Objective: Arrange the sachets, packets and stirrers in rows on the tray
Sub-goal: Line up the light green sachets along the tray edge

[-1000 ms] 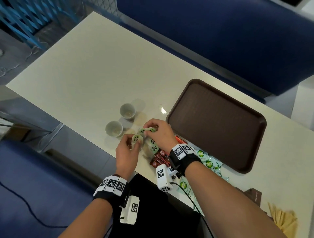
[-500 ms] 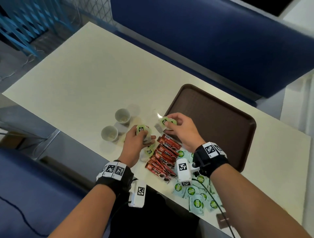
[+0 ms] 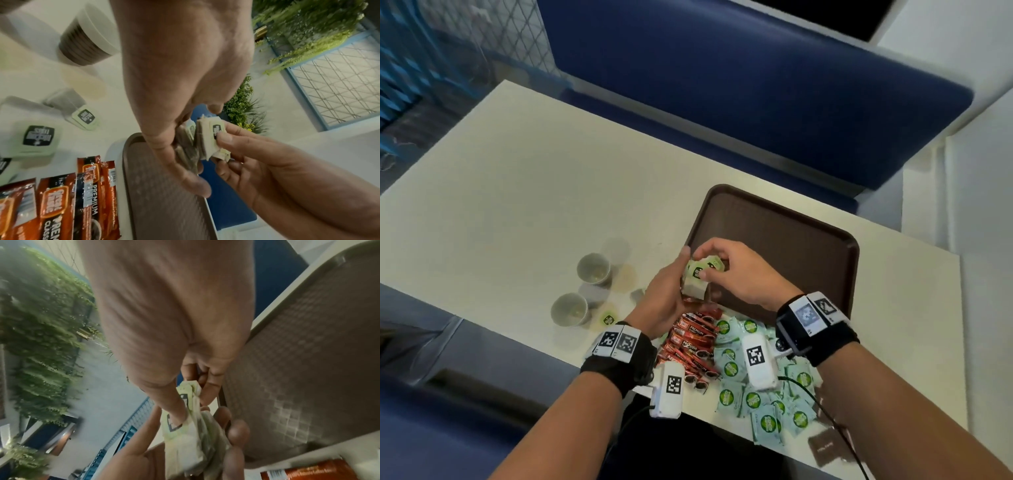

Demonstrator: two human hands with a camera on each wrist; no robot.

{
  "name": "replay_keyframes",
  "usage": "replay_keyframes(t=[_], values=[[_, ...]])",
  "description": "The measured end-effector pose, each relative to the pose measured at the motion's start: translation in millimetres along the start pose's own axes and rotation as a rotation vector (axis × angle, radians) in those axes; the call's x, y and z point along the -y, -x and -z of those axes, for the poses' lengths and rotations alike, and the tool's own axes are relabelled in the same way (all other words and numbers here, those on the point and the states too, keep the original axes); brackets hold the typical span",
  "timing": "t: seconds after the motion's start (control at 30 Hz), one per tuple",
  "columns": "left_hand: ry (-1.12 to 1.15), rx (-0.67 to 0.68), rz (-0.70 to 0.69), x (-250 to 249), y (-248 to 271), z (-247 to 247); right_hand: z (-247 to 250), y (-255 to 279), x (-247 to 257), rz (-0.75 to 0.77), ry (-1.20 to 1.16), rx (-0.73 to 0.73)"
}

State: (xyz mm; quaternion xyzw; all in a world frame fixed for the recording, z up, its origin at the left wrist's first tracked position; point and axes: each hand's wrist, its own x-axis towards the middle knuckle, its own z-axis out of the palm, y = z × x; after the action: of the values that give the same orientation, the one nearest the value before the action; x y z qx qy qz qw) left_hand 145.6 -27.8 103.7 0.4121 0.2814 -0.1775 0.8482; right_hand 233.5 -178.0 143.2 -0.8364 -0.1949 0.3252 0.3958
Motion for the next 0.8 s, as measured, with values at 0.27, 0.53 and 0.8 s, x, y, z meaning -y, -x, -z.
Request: replay_keyframes(t=[0.27,0.53,0.8], values=[[-0.062,0.071,-0.024,-20,-23,-10,9,-13,-10,0.029,-0.025,-0.222],[-0.061,-0.05,-0.095,-27,-51,-11,5,-12,-21,-0.016,-0.181,-0.512],[-0.046,-0.042,-0.077,-26,-66,-10,-2,-22,-36,-0.024,-0.384,-0.448]])
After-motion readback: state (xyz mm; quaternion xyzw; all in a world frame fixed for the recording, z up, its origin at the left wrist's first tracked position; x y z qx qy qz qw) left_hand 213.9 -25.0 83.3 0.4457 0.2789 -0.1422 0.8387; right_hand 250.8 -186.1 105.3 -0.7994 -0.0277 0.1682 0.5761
